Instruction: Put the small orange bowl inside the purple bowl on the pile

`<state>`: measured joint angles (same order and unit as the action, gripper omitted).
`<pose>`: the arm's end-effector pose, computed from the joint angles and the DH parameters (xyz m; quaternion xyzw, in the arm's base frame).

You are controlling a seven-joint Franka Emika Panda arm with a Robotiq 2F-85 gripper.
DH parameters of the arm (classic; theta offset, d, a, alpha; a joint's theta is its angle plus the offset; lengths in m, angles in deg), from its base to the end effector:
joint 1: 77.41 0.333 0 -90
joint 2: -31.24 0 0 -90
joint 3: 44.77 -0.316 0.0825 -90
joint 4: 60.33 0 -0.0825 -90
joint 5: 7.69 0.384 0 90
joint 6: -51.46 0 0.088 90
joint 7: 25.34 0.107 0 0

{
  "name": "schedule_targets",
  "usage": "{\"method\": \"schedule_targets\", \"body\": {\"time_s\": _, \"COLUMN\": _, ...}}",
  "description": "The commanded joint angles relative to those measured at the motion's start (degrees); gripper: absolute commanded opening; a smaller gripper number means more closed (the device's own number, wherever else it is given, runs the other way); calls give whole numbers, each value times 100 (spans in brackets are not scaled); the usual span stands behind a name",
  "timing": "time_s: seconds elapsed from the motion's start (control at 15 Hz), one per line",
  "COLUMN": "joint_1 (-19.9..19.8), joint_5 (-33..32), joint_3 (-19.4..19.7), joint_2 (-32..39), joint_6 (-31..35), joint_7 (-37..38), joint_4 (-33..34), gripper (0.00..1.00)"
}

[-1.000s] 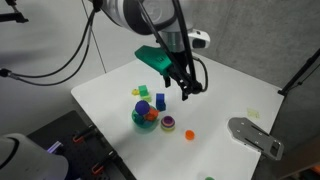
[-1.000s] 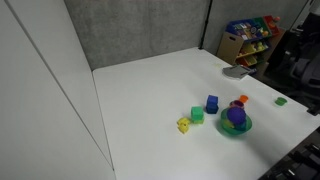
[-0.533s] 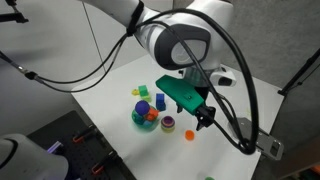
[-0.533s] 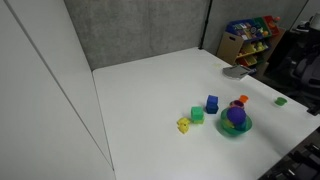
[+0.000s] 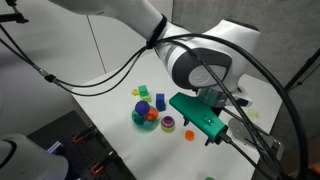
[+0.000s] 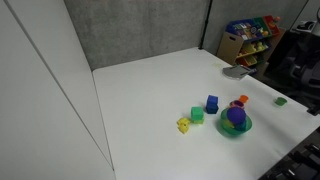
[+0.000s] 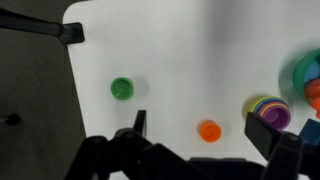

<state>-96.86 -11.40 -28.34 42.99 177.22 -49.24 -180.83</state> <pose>0.4540 -0.3285 0.3170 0.9937 -0.0826 -0.0729 0.0206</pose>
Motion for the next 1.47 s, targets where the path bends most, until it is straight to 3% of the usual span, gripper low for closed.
{"method": "schedule_targets", "body": {"time_s": 0.0, "joint_1": -34, "joint_5": -10, "joint_3": -44, "joint_2": -2, "joint_6": -18, "joint_7": 8, "joint_4": 16, "gripper": 100}}
{"method": "schedule_targets", "body": {"time_s": 0.53, "joint_1": -576, "joint_5": 781, "joint_3": -173, "joint_2": 1209, "joint_6": 779, "joint_7": -640, "joint_4": 521, "gripper": 100}}
{"method": "schedule_targets", "body": {"time_s": 1.0, "joint_1": -1177, "joint_5": 771, "joint_3": -487, "joint_2": 2412, "joint_6": 1673, "joint_7": -643, "joint_4": 1161, "gripper": 100}}
{"method": "schedule_targets", "body": {"time_s": 1.4, "joint_1": -1514, "joint_5": 703, "joint_3": -770, "joint_2": 3229, "joint_6": 2068, "joint_7": -512, "joint_4": 1766, "gripper": 100}}
